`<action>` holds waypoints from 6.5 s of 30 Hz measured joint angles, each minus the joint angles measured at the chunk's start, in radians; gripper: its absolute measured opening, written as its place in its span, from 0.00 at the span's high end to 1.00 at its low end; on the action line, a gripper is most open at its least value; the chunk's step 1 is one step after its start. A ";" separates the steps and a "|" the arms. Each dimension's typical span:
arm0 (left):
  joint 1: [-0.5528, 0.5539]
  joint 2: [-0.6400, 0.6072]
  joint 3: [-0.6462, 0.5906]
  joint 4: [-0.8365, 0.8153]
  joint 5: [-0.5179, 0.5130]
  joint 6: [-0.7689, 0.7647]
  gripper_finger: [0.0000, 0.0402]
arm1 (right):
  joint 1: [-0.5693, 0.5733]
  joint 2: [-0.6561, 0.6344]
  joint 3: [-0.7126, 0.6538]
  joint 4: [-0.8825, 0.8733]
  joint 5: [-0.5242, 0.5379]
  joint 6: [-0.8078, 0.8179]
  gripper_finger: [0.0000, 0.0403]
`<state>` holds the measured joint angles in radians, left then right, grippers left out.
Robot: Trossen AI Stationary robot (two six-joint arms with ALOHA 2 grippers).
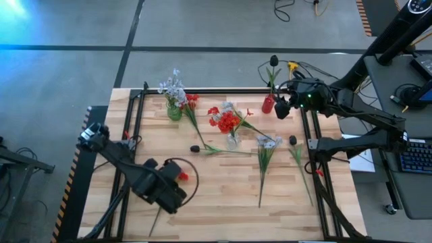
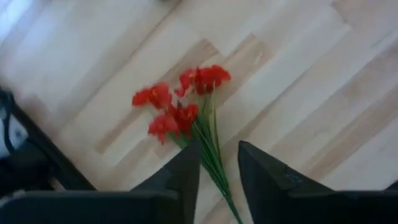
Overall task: Sort flowers into vase by color
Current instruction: Put the bottom red flower into the transparent vase
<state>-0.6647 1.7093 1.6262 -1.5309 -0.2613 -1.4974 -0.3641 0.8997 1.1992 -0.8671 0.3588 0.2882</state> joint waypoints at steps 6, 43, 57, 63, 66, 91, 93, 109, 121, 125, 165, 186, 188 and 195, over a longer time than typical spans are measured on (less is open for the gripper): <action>-0.072 0.026 -0.090 0.073 0.017 -0.206 0.64 | 0.000 0.000 -0.001 0.002 0.000 -0.002 0.36; -0.146 0.204 -0.413 0.443 0.196 -0.383 0.51 | 0.000 0.020 -0.004 -0.019 -0.001 -0.027 0.35; -0.146 0.201 -0.431 0.505 0.192 -0.378 0.97 | 0.000 0.020 -0.004 -0.019 0.000 -0.045 0.36; -0.162 0.201 -0.428 0.507 0.145 -0.371 0.98 | 0.000 0.019 -0.004 -0.019 -0.004 -0.045 0.37; -0.172 0.190 -0.428 0.518 0.102 -0.371 0.99 | 0.007 0.017 -0.004 -0.019 -0.033 -0.046 0.38; -0.282 0.154 -0.266 0.496 -0.431 -0.200 1.00 | 0.176 0.010 -0.006 0.061 -0.056 -0.094 0.37; -0.282 0.154 -0.253 0.498 -0.487 -0.155 1.00 | 0.200 0.010 -0.008 0.065 -0.056 -0.094 0.36; -0.270 0.153 -0.173 0.502 -0.949 0.206 1.00 | 0.461 -0.009 -0.048 0.161 -0.054 -0.104 0.35; -0.218 0.153 -0.167 0.503 -1.037 0.332 1.00 | 0.577 -0.010 -0.055 0.226 -0.052 -0.105 0.36; -0.179 0.153 -0.159 0.511 -1.036 0.418 1.00 | 0.578 -0.010 -0.055 0.231 -0.052 -0.106 0.35; 0.015 0.115 -0.343 1.677 -0.511 1.686 1.00 | 0.627 -0.009 -0.094 0.245 -0.078 -0.133 0.34; 0.066 0.038 -0.839 2.670 -0.514 1.856 1.00 | 0.744 0.022 -0.424 0.845 -0.082 -0.302 0.33; 0.072 0.038 -0.849 2.726 -0.516 1.856 1.00 | 0.753 0.049 -0.439 0.857 -0.082 -0.291 0.32; 0.092 0.038 -0.844 2.775 -0.516 1.853 1.00 | 0.761 0.223 -0.441 1.023 -0.081 -0.278 0.32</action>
<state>-0.5731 1.7473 0.7821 1.2445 -0.7769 0.3553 0.3973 1.1228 0.7586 0.1559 0.2782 0.0099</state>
